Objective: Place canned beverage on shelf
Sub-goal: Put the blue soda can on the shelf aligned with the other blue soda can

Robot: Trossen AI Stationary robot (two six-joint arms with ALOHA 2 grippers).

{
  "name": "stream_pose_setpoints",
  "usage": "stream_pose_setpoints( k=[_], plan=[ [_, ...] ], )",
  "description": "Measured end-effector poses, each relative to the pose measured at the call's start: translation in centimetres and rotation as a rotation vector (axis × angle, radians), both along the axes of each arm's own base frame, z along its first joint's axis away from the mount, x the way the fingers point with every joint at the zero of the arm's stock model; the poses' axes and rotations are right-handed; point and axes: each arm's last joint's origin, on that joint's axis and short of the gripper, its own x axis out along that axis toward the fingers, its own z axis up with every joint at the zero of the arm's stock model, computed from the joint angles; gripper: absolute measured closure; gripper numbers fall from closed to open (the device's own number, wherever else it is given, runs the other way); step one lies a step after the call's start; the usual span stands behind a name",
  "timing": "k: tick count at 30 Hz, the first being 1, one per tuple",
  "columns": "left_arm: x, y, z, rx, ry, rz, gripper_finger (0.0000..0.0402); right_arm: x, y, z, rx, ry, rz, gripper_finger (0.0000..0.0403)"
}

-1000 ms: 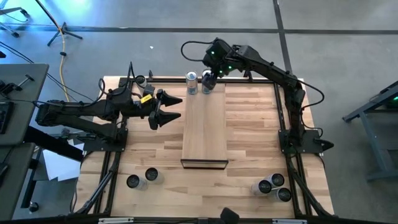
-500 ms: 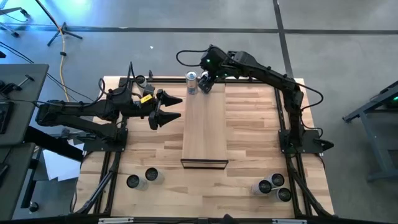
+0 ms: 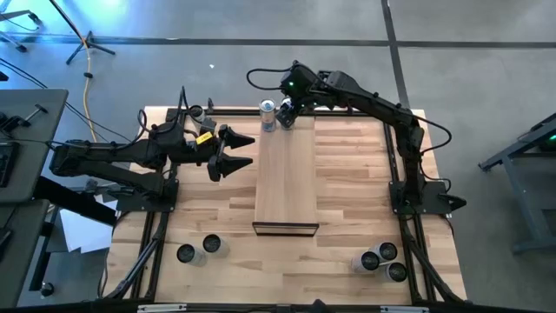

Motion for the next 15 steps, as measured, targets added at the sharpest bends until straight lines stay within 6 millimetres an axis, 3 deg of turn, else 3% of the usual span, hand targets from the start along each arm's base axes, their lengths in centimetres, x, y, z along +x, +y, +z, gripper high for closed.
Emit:
stream_pose_setpoints(
  k=[15],
  plan=[
    [0.00, -0.01, 0.00, 0.000, 0.000, 0.000, 0.0002, -0.03, -0.04, 0.01, 0.034, -0.028, -0.056, 0.0162]
  ],
)
